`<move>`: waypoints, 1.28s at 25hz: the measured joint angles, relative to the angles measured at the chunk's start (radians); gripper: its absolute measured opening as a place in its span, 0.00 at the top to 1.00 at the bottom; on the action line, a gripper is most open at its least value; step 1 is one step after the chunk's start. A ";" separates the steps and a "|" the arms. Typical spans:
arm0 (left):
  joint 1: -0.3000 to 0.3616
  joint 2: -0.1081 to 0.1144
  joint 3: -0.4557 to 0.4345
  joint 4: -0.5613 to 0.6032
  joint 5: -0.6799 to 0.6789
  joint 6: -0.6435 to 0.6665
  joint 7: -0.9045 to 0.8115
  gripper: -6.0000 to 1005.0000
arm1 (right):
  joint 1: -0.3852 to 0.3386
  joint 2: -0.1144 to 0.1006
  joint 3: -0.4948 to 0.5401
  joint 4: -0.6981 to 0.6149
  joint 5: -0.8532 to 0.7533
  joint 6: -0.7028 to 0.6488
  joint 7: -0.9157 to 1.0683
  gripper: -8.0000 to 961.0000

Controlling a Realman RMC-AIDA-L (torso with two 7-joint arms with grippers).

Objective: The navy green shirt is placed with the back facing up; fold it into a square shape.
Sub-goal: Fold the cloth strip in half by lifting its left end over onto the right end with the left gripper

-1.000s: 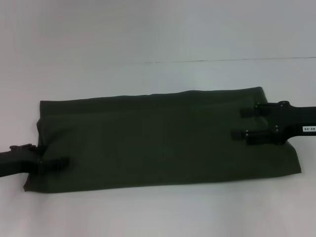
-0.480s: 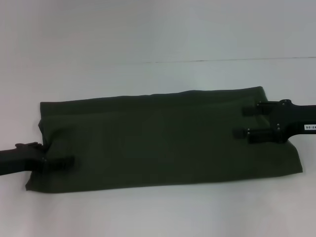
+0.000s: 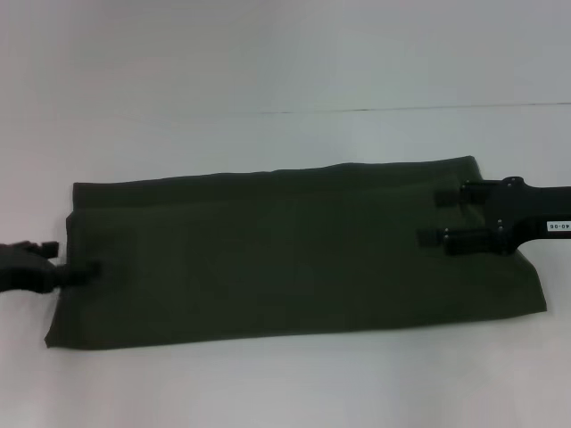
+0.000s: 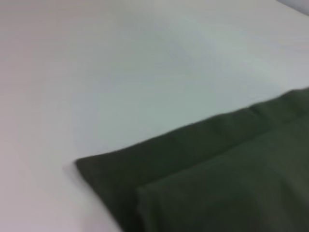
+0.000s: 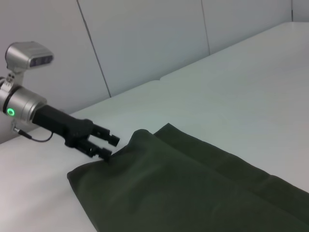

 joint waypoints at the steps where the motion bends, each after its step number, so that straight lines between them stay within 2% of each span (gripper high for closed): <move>1: 0.001 0.002 -0.001 0.010 0.000 0.001 -0.023 0.16 | 0.000 0.000 0.000 0.000 0.000 0.000 0.000 0.09; 5: -0.006 0.020 -0.002 0.020 0.018 -0.002 -0.146 0.16 | 0.002 0.001 -0.001 0.000 0.000 0.001 0.005 0.09; 11: -0.061 0.049 -0.001 0.014 0.140 0.027 -0.369 0.16 | 0.005 -0.001 -0.003 -0.001 0.000 -0.013 0.018 0.09; 20: -0.193 0.122 0.000 0.014 0.304 0.176 -0.642 0.16 | 0.021 -0.004 -0.004 -0.001 0.000 -0.072 0.035 0.09; 26: -0.273 0.139 0.037 -0.028 0.400 0.173 -0.725 0.16 | 0.035 -0.006 -0.009 0.003 0.000 -0.073 0.037 0.09; 32: -0.327 0.142 0.077 -0.079 0.497 0.147 -0.796 0.16 | 0.038 -0.007 -0.015 0.001 0.000 -0.069 0.050 0.09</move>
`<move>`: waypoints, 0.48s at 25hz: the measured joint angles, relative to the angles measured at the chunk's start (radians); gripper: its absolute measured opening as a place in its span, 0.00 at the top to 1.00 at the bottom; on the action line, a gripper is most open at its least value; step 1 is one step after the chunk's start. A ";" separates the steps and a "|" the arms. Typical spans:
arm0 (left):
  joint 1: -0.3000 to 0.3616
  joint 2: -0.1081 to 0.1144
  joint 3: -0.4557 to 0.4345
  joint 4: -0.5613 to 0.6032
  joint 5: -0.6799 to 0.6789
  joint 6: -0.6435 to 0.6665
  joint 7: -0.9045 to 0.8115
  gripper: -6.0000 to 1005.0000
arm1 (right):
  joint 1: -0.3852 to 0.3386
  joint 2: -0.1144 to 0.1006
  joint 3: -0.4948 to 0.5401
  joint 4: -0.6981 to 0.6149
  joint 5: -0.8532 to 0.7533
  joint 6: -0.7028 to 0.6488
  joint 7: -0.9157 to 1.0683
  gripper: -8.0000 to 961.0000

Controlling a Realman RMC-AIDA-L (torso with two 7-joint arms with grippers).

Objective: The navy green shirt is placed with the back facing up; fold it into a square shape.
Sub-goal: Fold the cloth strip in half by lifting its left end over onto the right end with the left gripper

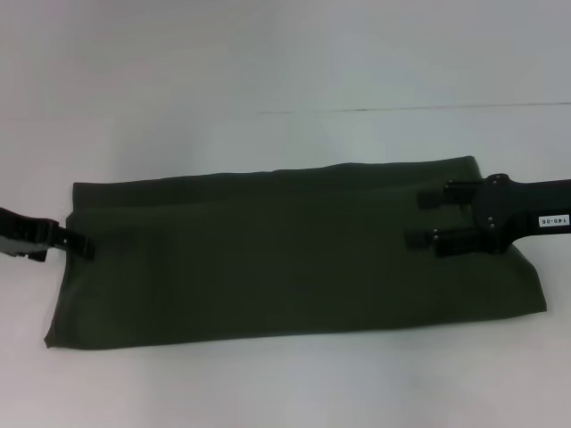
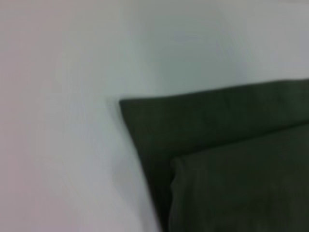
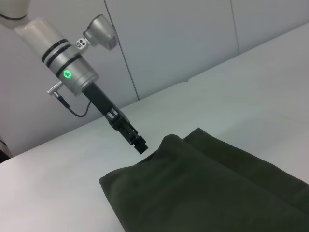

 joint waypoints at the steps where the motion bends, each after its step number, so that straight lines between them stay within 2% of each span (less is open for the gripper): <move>1: -0.006 0.000 0.005 -0.008 0.011 -0.006 -0.006 0.16 | 0.000 0.000 0.000 0.000 0.000 0.000 0.000 0.09; 12: -0.055 0.001 0.026 -0.105 0.075 -0.095 -0.069 0.16 | 0.003 0.000 -0.003 0.000 -0.001 0.001 0.001 0.09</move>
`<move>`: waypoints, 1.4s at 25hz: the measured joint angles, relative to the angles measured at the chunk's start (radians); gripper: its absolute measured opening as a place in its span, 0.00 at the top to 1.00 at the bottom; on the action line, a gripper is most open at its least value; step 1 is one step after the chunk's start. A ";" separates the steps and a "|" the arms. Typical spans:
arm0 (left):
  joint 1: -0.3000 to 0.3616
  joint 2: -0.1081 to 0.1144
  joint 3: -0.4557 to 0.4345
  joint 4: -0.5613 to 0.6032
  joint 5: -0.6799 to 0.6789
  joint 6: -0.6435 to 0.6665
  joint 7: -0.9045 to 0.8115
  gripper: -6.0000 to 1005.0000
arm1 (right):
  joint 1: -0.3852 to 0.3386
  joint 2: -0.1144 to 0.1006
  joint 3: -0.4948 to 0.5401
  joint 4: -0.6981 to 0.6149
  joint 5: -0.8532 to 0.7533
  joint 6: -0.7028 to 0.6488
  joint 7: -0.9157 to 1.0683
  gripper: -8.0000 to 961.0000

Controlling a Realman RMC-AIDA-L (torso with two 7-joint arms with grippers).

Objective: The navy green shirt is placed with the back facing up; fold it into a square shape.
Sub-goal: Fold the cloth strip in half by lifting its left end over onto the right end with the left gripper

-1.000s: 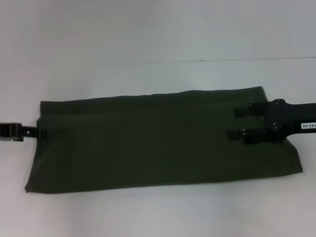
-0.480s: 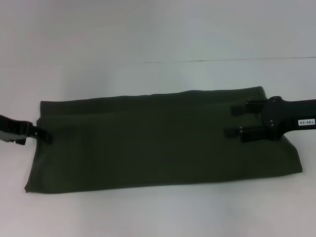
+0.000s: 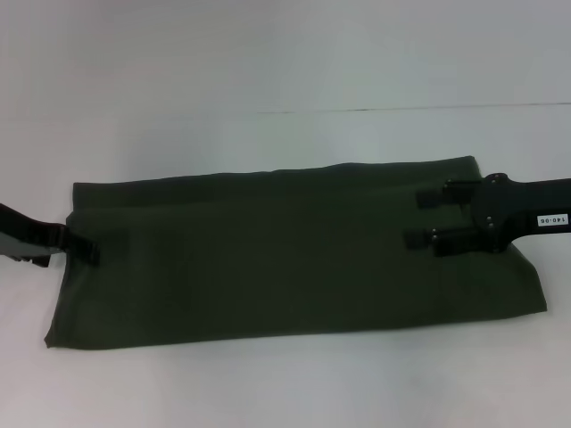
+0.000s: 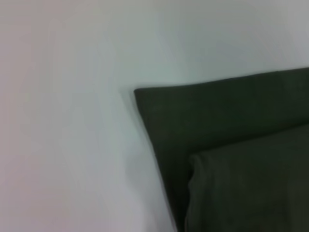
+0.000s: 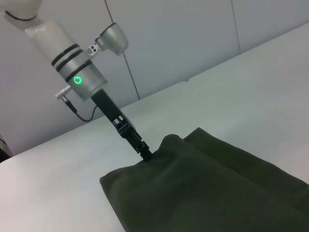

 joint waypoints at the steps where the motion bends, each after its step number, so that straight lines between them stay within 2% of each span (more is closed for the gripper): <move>1: -0.002 0.000 0.000 -0.003 0.001 -0.001 -0.003 0.16 | 0.000 0.000 0.000 0.000 0.000 0.000 0.000 0.09; 17: -0.024 0.000 0.000 -0.039 0.003 -0.004 -0.021 0.16 | 0.021 -0.003 -0.011 -0.002 -0.001 0.004 -0.009 0.09; 35: -0.032 -0.003 0.047 -0.052 0.003 -0.012 -0.037 0.16 | 0.025 -0.006 -0.012 -0.002 -0.001 0.008 -0.008 0.09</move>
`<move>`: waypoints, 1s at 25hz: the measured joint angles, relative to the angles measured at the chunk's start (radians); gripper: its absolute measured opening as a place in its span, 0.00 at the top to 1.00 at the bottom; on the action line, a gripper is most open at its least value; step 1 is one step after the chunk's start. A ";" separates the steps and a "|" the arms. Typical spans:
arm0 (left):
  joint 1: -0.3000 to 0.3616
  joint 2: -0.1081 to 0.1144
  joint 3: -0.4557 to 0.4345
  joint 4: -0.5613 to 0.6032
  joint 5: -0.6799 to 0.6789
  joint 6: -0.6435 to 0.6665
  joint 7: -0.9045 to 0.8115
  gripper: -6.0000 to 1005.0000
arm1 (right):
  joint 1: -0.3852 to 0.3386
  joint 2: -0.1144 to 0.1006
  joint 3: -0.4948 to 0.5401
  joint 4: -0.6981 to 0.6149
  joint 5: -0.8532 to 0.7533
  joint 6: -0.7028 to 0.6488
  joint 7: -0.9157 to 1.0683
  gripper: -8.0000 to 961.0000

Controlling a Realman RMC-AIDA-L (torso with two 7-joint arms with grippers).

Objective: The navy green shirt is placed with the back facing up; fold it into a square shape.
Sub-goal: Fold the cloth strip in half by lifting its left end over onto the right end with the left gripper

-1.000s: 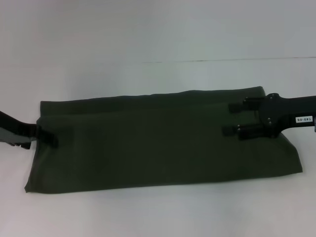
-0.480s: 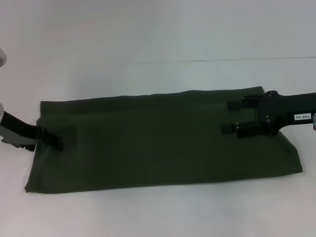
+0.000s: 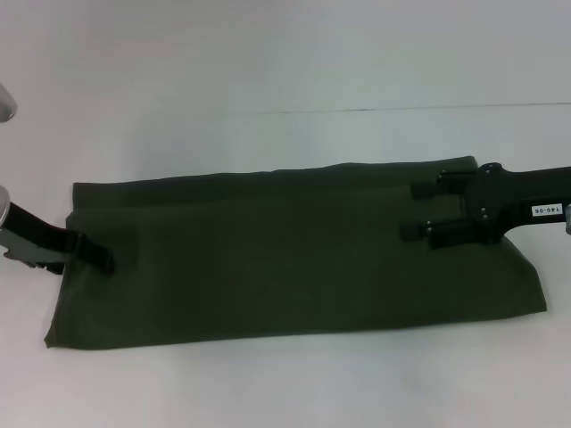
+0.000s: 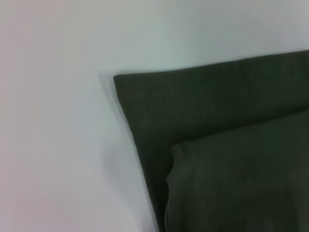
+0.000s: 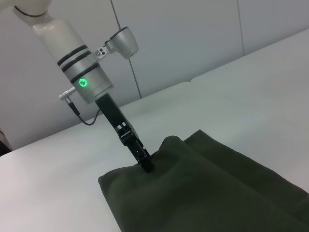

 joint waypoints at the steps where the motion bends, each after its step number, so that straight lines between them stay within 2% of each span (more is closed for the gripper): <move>1: 0.000 -0.001 0.002 -0.001 0.000 0.000 0.000 0.16 | 0.001 0.000 0.000 0.000 0.000 0.000 0.000 0.09; 25: -0.014 -0.006 0.003 -0.015 -0.007 0.027 0.008 0.16 | 0.004 -0.005 0.000 0.000 0.000 0.004 -0.002 0.09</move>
